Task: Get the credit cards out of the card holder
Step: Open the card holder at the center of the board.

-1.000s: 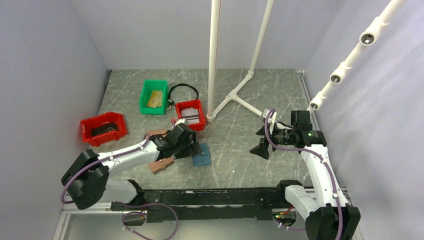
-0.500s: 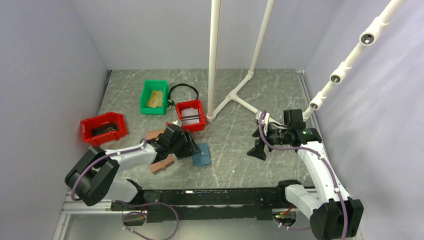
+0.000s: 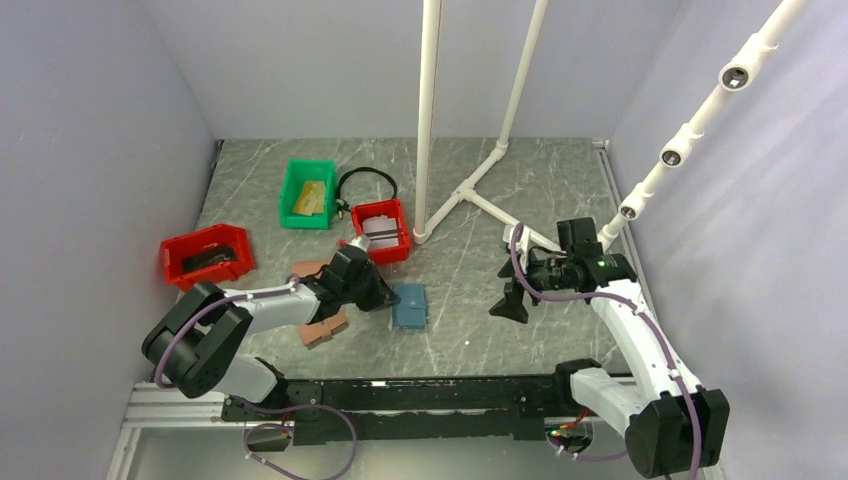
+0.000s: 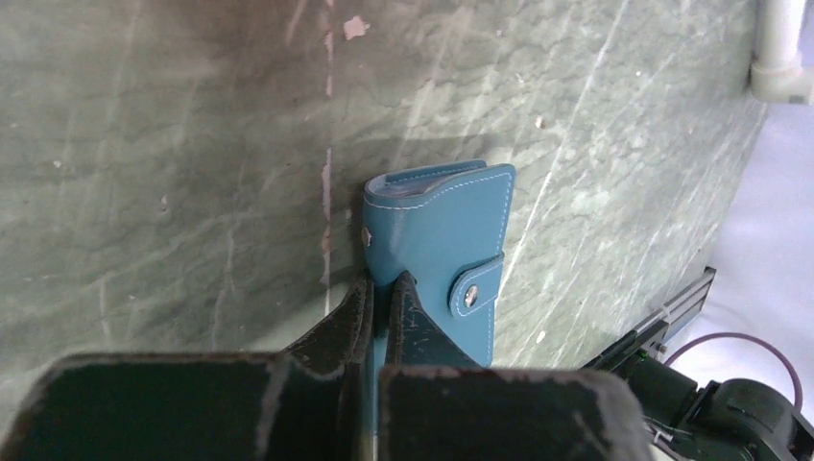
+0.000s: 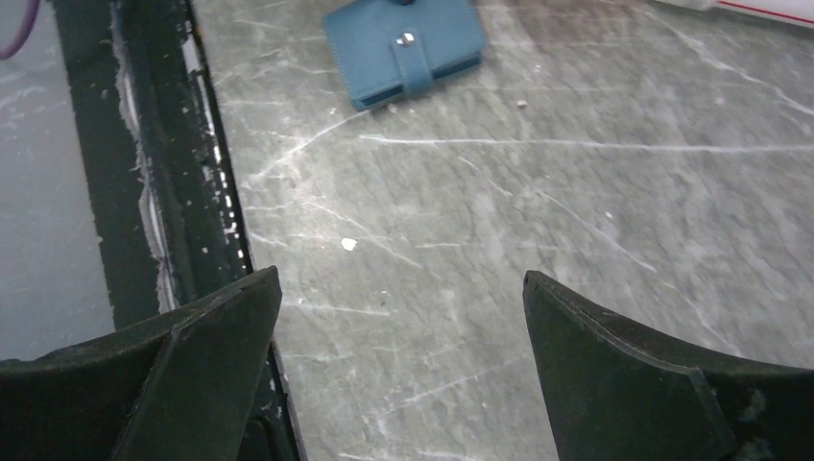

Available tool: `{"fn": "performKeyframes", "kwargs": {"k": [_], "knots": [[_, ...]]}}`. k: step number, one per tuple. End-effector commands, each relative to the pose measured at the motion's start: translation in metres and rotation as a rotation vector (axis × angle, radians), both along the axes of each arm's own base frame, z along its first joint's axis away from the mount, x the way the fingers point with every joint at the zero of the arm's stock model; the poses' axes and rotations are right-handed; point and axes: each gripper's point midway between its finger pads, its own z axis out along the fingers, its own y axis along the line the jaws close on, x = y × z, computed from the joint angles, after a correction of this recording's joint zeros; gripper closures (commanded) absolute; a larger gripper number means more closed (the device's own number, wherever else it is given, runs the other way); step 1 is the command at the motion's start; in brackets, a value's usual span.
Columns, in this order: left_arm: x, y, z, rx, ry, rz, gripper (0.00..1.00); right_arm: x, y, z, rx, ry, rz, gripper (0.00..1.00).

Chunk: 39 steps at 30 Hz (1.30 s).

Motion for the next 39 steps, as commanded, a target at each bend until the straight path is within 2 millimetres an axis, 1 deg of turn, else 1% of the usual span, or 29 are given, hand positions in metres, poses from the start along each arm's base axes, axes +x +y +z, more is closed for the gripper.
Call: {"fn": "performKeyframes", "kwargs": {"k": [1, 5, 7, 9, 10, 13, 15, 17, 21, 25, 30, 36, 39], "knots": [[-0.005, 0.002, 0.004, -0.008, -0.083, -0.071, 1.00, -0.010, 0.023, -0.004, 0.012, 0.013, 0.111, 0.00], [-0.009, -0.012, 0.042, -0.131, -0.209, -0.095, 1.00, -0.018, 0.042, -0.013, -0.017, 0.027, 0.194, 0.00], [-0.015, -0.024, 0.056, -0.166, -0.254, -0.110, 1.00, -0.022, 0.052, -0.015, -0.023, 0.001, 0.247, 0.00], [-0.025, -0.038, 0.063, -0.187, -0.270, -0.123, 1.00, -0.027, 0.063, -0.018, -0.035, -0.056, 0.312, 0.00], [-0.026, -0.043, 0.067, -0.196, -0.274, -0.114, 1.00, -0.029, 0.069, -0.020, -0.045, -0.086, 0.338, 0.00], [-0.027, -0.055, 0.072, -0.220, -0.255, -0.076, 1.00, -0.027, 0.084, -0.024, -0.070, -0.151, 0.368, 0.01], [-0.027, -0.064, 0.074, -0.246, -0.231, -0.056, 1.00, -0.021, 0.091, -0.025, -0.104, -0.166, 0.353, 0.03], [-0.024, -0.069, 0.073, -0.263, -0.205, -0.018, 1.00, -0.015, 0.094, -0.031, -0.156, -0.170, 0.326, 0.08], [-0.025, -0.081, 0.071, -0.298, -0.149, -0.007, 1.00, -0.018, 0.094, -0.045, -0.184, -0.182, 0.328, 0.18], [-0.024, -0.092, 0.077, -0.348, -0.174, -0.023, 1.00, -0.020, 0.097, -0.052, -0.211, -0.186, 0.345, 0.30], [-0.028, -0.098, 0.088, -0.408, -0.224, -0.069, 1.00, -0.021, 0.097, -0.063, -0.255, -0.191, 0.355, 0.38], [-0.032, -0.101, 0.095, -0.446, -0.249, -0.104, 1.00, -0.013, 0.092, -0.073, -0.313, -0.193, 0.325, 0.47], [-0.034, -0.102, 0.100, -0.473, -0.256, -0.109, 1.00, -0.009, 0.091, -0.075, -0.326, -0.202, 0.311, 0.52]]}}
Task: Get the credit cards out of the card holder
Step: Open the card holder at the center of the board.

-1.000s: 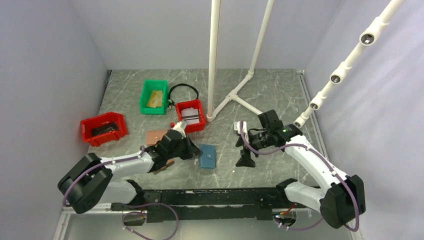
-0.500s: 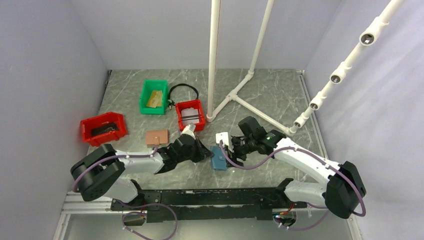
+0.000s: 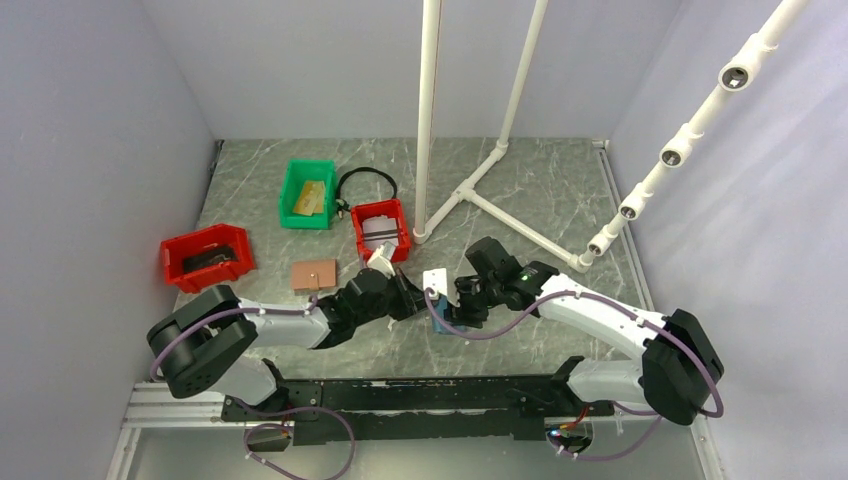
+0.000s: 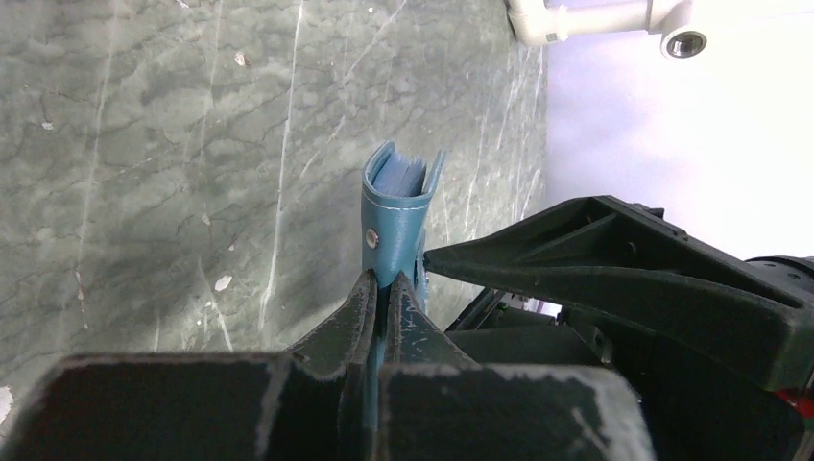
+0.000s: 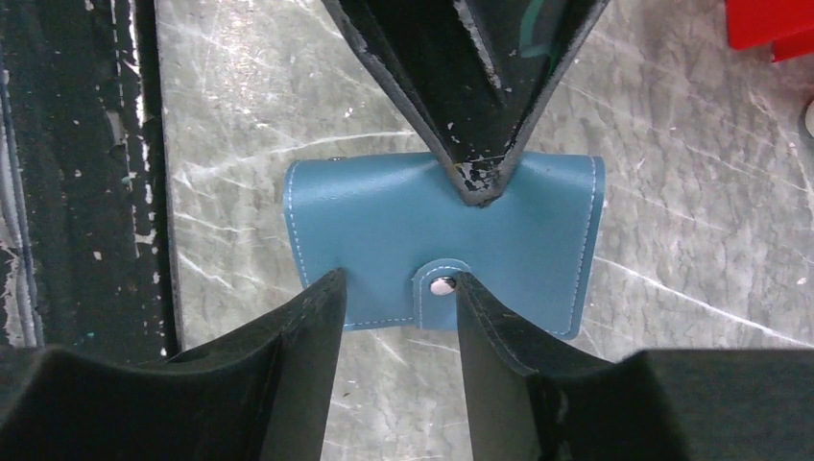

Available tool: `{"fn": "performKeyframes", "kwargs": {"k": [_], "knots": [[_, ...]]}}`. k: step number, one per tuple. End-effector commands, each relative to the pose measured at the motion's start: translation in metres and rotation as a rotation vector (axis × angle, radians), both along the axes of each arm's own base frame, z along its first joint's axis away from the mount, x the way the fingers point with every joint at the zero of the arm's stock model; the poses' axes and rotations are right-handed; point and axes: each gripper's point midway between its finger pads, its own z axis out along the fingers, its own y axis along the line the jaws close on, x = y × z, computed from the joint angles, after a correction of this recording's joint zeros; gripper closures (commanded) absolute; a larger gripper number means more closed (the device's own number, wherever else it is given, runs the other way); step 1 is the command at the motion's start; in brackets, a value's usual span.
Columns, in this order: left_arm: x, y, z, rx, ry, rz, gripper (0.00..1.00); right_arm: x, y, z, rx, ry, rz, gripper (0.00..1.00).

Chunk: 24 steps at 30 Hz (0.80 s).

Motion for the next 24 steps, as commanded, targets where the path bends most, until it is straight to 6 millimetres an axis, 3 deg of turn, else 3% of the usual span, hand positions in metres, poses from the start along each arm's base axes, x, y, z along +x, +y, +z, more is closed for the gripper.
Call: {"fn": "performKeyframes", "kwargs": {"k": [1, 8, 15, 24], "knots": [[-0.002, -0.015, 0.040, -0.151, -0.083, -0.046, 1.00, 0.010, 0.000, -0.001, -0.013, -0.047, -0.020, 0.54], [-0.005, -0.021, 0.053, -0.210, -0.090, -0.073, 1.00, 0.013, 0.001, -0.002, -0.014, -0.056, -0.037, 0.63], [-0.005, -0.022, 0.067, -0.270, -0.075, -0.054, 1.00, 0.019, 0.004, 0.001, -0.028, -0.059, -0.080, 1.00], [-0.004, 0.005, 0.049, -0.168, -0.072, 0.022, 1.00, 0.015, 0.002, 0.010, -0.028, -0.040, -0.070, 1.00]]}}
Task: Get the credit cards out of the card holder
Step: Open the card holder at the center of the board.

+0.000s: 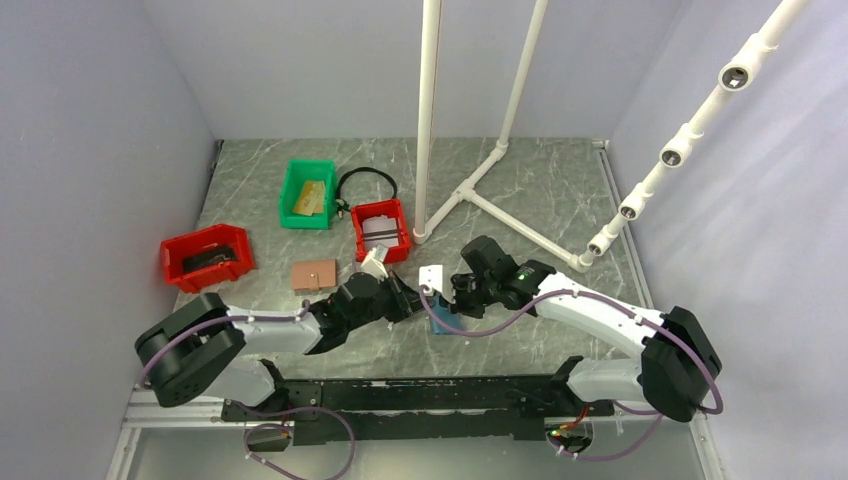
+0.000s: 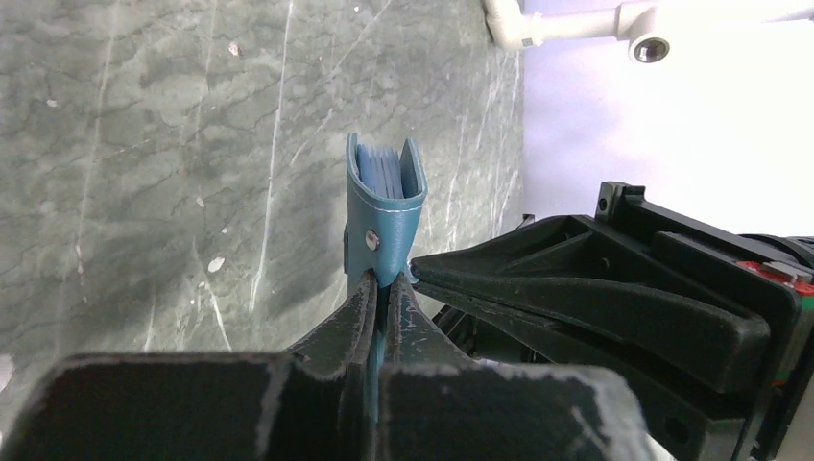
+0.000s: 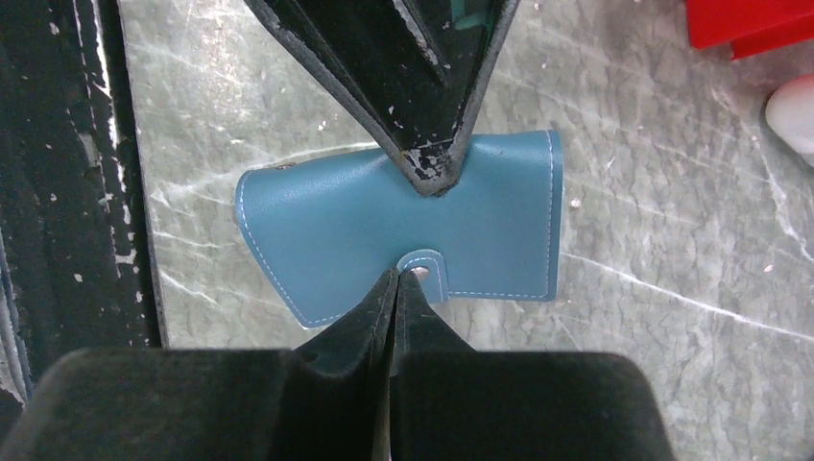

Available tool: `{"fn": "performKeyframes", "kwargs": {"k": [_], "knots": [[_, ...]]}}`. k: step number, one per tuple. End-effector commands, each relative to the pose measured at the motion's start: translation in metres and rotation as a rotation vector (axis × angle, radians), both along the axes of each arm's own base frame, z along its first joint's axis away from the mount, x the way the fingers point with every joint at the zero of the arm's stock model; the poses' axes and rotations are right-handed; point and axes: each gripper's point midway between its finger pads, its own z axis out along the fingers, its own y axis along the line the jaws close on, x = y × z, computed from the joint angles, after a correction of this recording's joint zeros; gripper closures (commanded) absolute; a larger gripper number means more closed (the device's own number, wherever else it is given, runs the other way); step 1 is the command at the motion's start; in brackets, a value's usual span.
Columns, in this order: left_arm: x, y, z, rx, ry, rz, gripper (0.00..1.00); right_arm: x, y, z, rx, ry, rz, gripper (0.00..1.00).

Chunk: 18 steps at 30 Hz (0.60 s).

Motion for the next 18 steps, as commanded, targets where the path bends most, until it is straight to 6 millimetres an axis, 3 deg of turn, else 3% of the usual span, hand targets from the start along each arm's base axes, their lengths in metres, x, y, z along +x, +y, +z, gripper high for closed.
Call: {"fn": "performKeyframes", "kwargs": {"k": [1, 6, 18], "knots": [[0.001, 0.001, 0.041, -0.106, -0.080, 0.018, 1.00, 0.002, 0.002, 0.010, 0.006, 0.001, -0.005, 1.00], [0.000, 0.007, 0.039, -0.049, -0.102, 0.018, 1.00, 0.004, 0.004, 0.019, 0.055, 0.050, -0.036, 1.00], [0.006, 0.022, 0.032, -0.011, -0.097, 0.091, 1.00, 0.036, -0.012, 0.022, 0.064, 0.039, -0.225, 1.00]]}}
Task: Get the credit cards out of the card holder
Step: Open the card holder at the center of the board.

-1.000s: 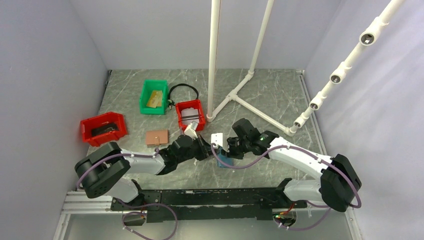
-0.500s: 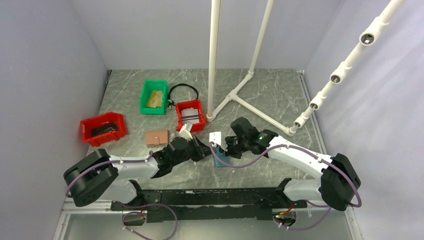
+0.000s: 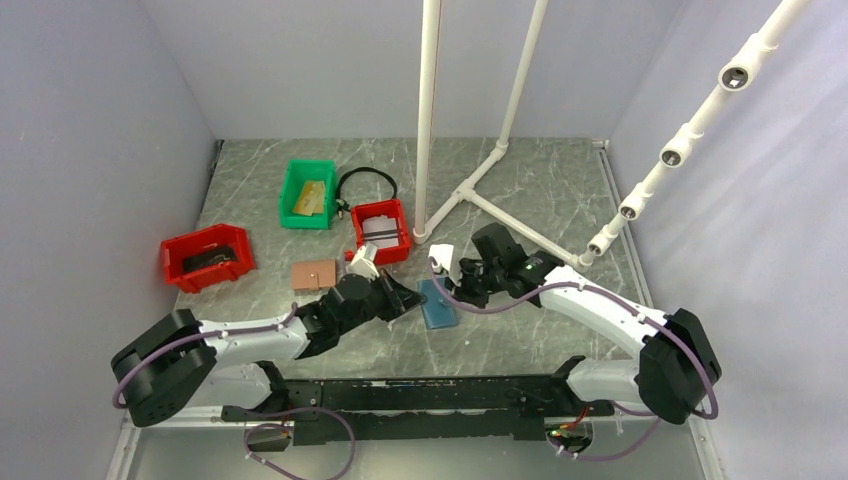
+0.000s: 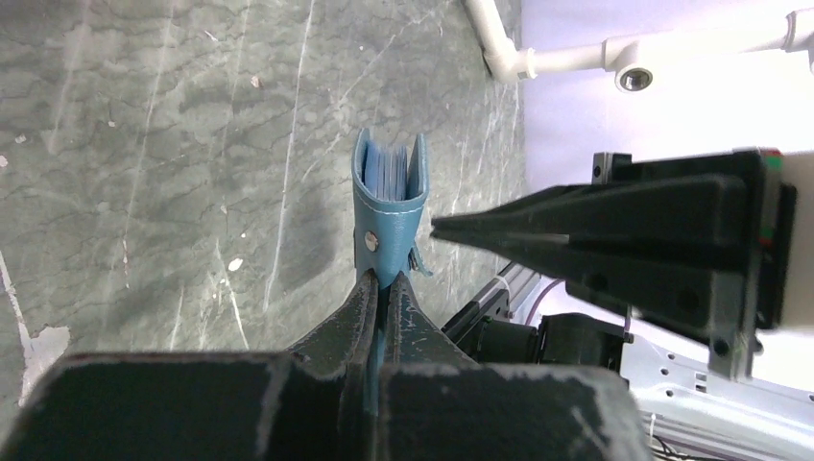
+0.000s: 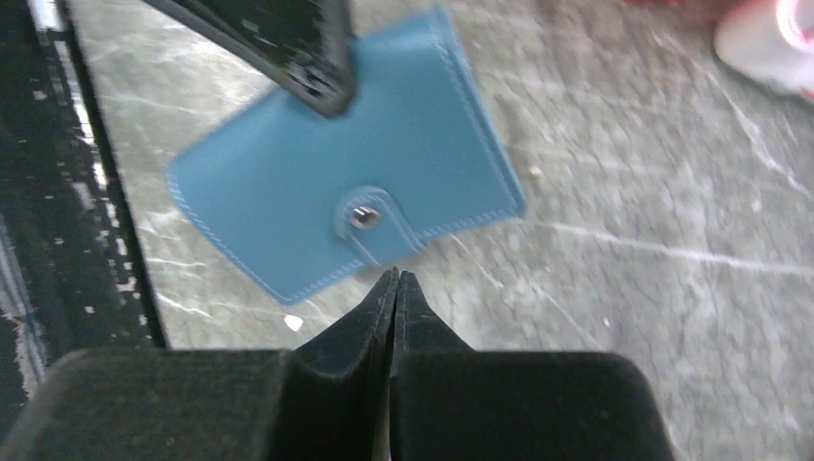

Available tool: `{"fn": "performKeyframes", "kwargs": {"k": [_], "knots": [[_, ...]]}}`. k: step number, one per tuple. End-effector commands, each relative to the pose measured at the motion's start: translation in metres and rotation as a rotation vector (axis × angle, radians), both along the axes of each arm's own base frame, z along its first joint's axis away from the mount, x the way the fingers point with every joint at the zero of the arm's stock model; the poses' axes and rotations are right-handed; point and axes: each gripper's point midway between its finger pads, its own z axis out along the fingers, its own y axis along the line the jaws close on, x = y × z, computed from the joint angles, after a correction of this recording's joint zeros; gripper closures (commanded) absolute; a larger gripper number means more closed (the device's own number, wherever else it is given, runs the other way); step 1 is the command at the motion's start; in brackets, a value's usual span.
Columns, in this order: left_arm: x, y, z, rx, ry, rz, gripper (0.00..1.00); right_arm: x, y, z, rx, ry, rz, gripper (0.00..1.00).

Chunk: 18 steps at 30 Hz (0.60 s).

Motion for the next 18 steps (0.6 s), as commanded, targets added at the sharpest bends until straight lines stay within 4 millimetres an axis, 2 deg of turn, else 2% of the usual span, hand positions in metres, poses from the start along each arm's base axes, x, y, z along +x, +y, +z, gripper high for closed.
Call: {"fn": "performKeyframes", "kwargs": {"k": [1, 5, 11, 13, 15, 18], "knots": [[0.004, 0.003, 0.015, -0.035, -0.041, 0.027, 1.00, 0.022, -0.013, 0.006, -0.025, -0.023, -0.117, 1.00], [0.004, 0.006, 0.014, -0.044, -0.036, 0.044, 1.00, 0.025, -0.015, 0.005, -0.024, -0.016, -0.140, 1.00], [0.006, -0.003, 0.013, -0.022, -0.021, 0.060, 1.00, 0.001, 0.007, 0.020, 0.121, 0.116, -0.084, 1.00], [0.008, -0.009, 0.014, -0.007, -0.028, 0.073, 1.00, 0.000, 0.011, 0.019, 0.132, 0.150, -0.099, 0.90], [0.010, -0.014, 0.018, -0.003, -0.037, 0.085, 1.00, 0.001, 0.012, 0.015, 0.121, 0.169, -0.124, 0.73], [0.011, -0.019, 0.017, 0.006, -0.035, 0.093, 1.00, 0.004, 0.013, 0.010, 0.110, 0.170, -0.154, 0.54]]}}
